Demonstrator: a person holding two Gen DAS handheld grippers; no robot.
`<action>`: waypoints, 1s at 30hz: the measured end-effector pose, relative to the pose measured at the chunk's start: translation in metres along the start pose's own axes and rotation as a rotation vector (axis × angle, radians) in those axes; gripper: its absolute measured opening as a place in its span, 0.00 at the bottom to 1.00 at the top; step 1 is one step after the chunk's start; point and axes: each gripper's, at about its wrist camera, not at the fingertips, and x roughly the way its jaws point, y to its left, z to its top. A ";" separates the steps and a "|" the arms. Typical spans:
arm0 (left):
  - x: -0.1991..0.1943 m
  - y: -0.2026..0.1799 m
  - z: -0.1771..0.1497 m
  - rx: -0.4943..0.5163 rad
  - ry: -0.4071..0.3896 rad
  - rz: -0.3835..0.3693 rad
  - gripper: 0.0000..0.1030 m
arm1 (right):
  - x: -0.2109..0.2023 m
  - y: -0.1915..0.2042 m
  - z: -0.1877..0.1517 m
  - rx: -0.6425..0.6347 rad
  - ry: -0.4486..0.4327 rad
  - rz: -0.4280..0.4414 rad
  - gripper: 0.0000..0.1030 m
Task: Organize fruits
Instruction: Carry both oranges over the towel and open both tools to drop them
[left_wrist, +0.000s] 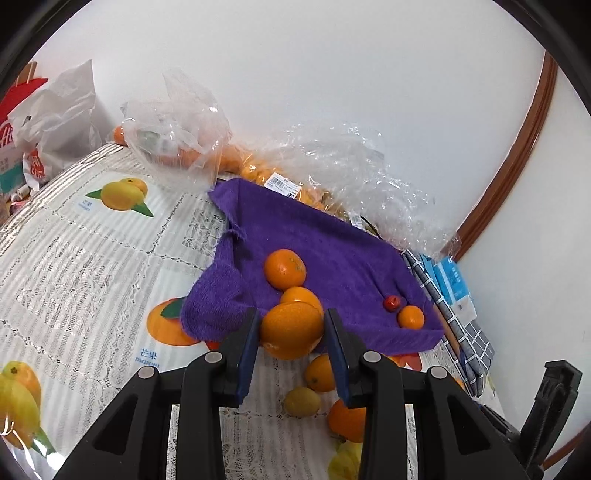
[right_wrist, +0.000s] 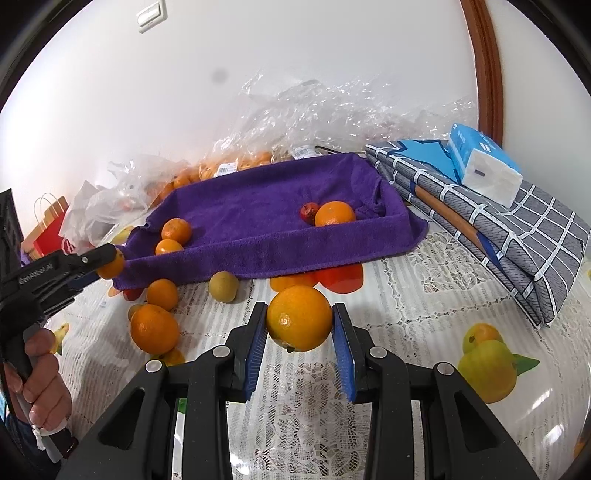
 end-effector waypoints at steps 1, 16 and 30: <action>-0.002 0.001 0.002 -0.001 -0.002 -0.008 0.32 | 0.001 0.001 0.000 -0.007 0.012 -0.001 0.34; 0.022 -0.020 0.068 0.116 -0.086 0.086 0.32 | -0.002 0.035 0.089 -0.142 -0.129 0.016 0.34; 0.053 -0.015 0.050 0.152 -0.020 0.126 0.33 | 0.073 0.032 0.083 -0.113 -0.016 0.032 0.34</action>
